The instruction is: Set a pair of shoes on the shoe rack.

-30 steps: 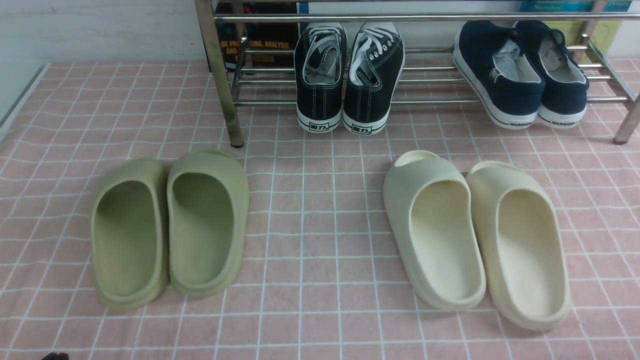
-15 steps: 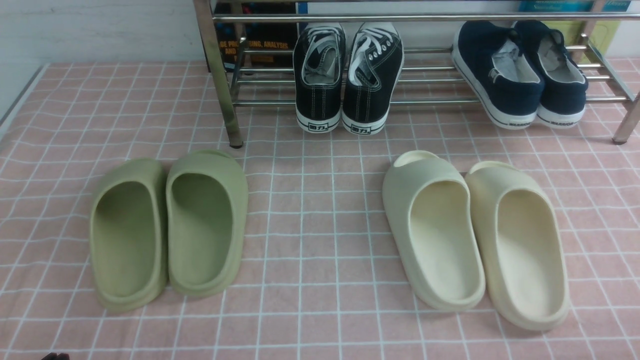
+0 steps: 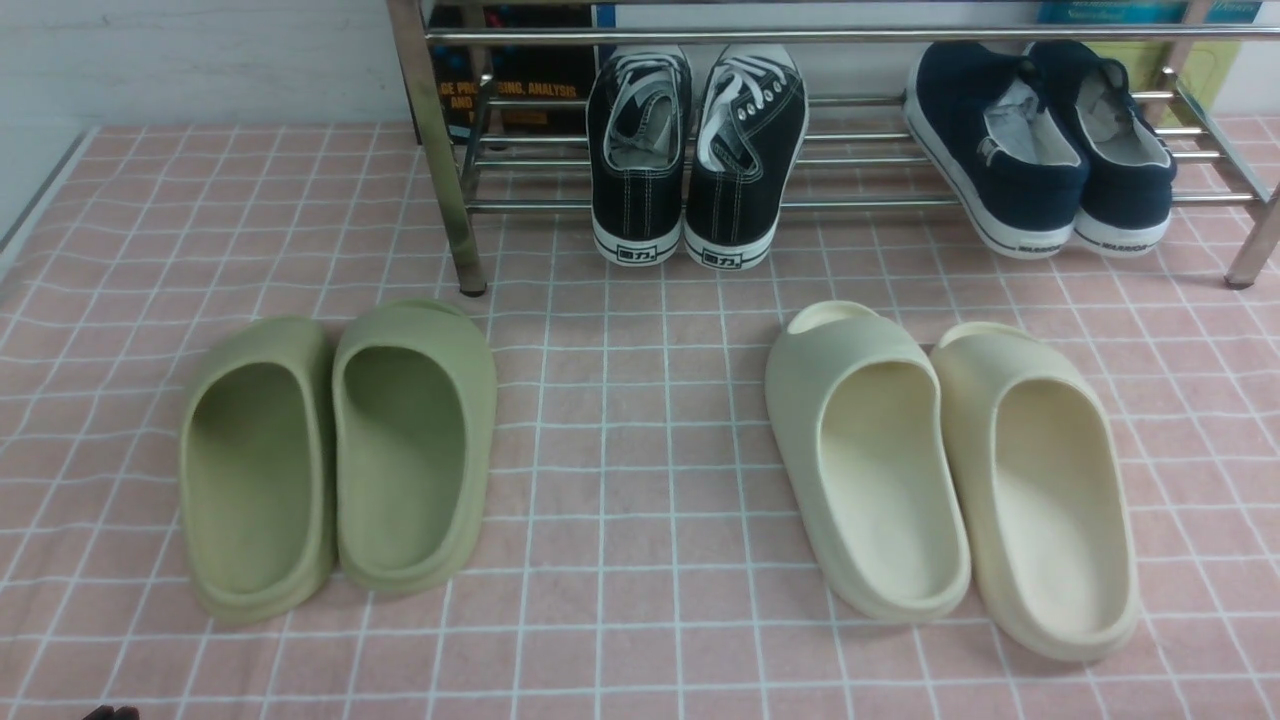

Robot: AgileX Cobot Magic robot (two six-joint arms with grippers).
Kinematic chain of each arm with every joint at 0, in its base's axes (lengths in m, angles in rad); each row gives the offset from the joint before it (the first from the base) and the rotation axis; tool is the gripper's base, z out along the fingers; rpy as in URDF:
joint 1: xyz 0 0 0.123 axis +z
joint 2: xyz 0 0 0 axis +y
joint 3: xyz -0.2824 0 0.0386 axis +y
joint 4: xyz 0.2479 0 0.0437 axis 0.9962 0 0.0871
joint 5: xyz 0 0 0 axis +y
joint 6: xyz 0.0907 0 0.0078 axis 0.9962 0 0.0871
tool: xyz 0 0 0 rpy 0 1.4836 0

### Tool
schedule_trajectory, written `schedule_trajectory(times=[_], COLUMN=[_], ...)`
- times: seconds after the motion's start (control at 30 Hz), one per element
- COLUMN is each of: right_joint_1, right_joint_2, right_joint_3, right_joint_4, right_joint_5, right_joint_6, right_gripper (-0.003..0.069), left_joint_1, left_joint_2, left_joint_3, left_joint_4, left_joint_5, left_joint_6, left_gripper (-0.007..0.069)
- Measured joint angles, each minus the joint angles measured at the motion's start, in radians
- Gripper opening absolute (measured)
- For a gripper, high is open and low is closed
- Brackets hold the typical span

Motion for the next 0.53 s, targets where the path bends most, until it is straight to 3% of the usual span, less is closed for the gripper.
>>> schedule_trajectory(times=[0.53], right_joint_1=[0.000], right_joint_2=[0.000], right_joint_3=[0.000], right_joint_4=[0.000], right_joint_5=[0.000], right_joint_6=[0.000], right_gripper=[0.0239], left_joint_1=[0.000], left_joint_2=[0.000], left_joint_3=[0.000], left_joint_4=[0.000], left_joint_5=[0.001], left_joint_6=[0.000], left_gripper=[0.0092])
